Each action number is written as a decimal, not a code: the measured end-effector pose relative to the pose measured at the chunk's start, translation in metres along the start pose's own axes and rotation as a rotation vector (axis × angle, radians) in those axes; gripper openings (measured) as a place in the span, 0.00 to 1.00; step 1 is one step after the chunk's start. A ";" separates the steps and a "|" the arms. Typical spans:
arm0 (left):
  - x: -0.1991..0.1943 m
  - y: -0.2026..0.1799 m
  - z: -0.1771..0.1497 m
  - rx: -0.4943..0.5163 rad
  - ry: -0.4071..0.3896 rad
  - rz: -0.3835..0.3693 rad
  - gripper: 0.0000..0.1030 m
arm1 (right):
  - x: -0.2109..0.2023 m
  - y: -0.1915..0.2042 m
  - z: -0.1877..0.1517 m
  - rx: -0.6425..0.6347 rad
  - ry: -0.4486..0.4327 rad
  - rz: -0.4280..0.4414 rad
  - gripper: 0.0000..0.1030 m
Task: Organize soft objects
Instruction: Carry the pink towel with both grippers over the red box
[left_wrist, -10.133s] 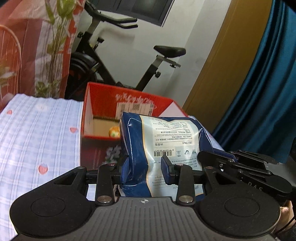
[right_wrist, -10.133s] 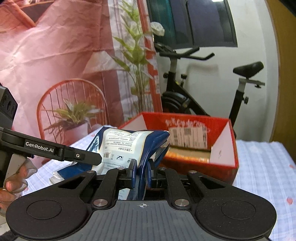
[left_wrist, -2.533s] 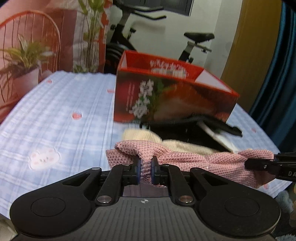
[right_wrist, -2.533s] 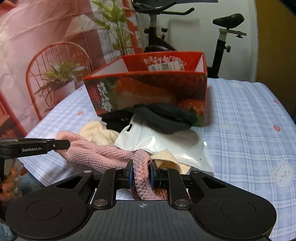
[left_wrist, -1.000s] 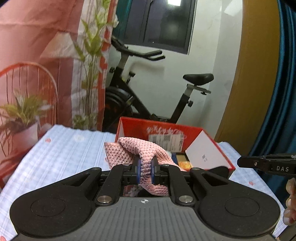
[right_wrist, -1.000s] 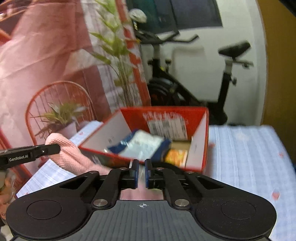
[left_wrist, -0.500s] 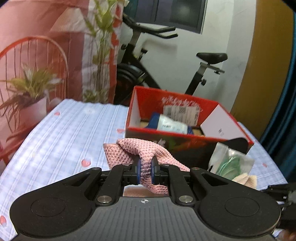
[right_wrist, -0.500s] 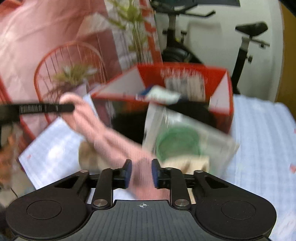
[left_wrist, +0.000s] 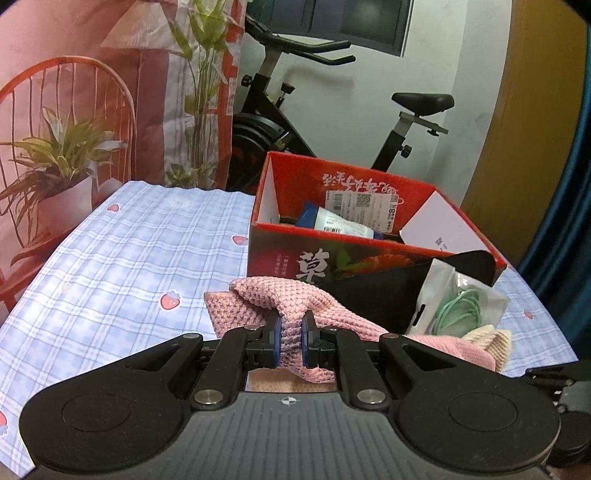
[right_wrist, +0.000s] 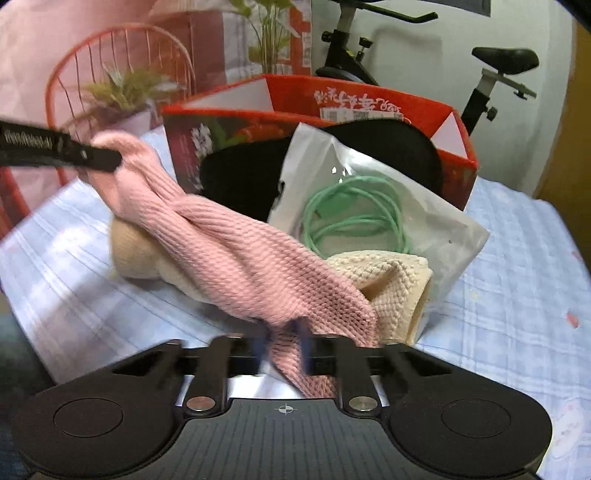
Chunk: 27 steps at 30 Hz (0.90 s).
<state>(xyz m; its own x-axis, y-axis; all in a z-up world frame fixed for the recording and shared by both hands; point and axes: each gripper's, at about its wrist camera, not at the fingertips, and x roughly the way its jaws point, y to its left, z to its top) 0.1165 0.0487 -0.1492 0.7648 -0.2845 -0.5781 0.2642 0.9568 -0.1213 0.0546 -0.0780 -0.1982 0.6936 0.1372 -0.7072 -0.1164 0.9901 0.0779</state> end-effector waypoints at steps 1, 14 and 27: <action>-0.003 0.000 0.001 0.000 -0.006 0.000 0.11 | -0.006 0.000 0.001 -0.002 -0.017 -0.002 0.06; -0.038 -0.016 0.032 0.005 -0.134 -0.041 0.11 | -0.084 -0.024 0.061 -0.008 -0.269 -0.009 0.03; -0.002 -0.030 0.115 0.070 -0.207 -0.015 0.11 | -0.068 -0.062 0.154 -0.015 -0.332 -0.054 0.03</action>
<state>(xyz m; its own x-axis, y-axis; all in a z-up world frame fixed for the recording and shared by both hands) 0.1747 0.0139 -0.0514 0.8628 -0.3122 -0.3977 0.3116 0.9478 -0.0679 0.1236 -0.1447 -0.0467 0.8924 0.0890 -0.4424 -0.0822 0.9960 0.0345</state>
